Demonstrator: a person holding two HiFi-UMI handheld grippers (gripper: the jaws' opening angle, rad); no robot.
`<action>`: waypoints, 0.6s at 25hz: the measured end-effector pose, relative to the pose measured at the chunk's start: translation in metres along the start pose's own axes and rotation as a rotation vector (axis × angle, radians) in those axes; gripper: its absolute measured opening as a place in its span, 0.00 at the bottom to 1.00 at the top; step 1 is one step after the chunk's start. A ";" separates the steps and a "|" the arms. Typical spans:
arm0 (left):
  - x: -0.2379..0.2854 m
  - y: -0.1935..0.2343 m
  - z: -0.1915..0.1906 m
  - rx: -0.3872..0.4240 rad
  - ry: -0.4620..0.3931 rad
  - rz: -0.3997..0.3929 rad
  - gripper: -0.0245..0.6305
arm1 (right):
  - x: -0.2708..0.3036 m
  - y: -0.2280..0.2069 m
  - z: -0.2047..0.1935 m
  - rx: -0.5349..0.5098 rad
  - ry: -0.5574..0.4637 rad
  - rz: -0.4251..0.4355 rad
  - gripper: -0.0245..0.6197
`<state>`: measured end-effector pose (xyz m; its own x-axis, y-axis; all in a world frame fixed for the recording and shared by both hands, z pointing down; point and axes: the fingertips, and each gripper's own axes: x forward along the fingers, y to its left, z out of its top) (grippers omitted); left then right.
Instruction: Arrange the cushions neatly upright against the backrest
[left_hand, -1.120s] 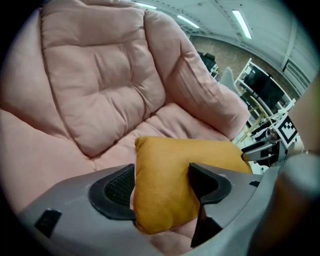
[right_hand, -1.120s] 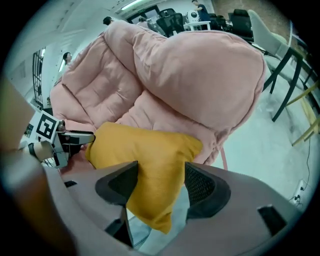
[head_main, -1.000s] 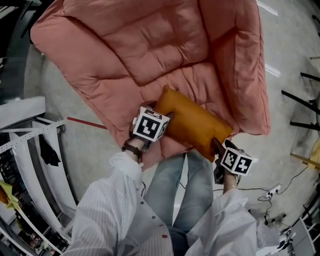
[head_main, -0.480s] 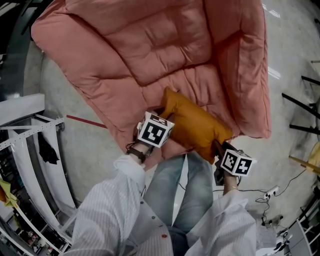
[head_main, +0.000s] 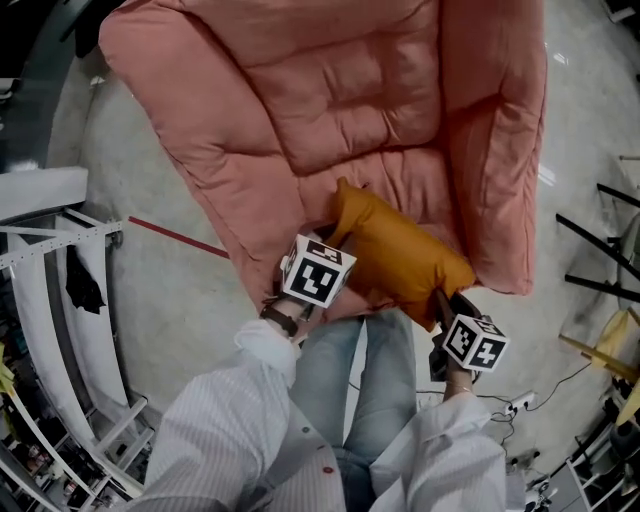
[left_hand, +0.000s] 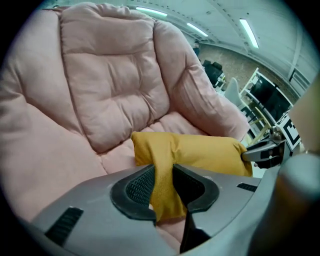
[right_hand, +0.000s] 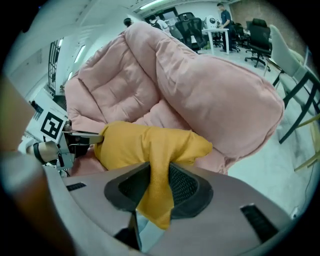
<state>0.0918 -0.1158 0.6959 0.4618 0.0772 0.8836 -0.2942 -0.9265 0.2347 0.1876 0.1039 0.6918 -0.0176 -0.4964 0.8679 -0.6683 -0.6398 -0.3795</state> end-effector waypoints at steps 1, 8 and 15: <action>-0.005 0.004 0.002 -0.019 -0.012 0.005 0.22 | -0.003 0.004 0.008 -0.026 -0.006 -0.005 0.22; -0.035 0.015 0.027 -0.152 -0.104 0.043 0.22 | -0.015 0.018 0.077 -0.209 -0.036 0.004 0.22; -0.054 0.037 0.041 -0.331 -0.177 0.121 0.22 | -0.001 0.042 0.151 -0.433 -0.019 0.055 0.22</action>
<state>0.0897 -0.1692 0.6400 0.5363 -0.1166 0.8360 -0.5956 -0.7541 0.2769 0.2721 -0.0115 0.6270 -0.0507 -0.5359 0.8427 -0.9171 -0.3091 -0.2517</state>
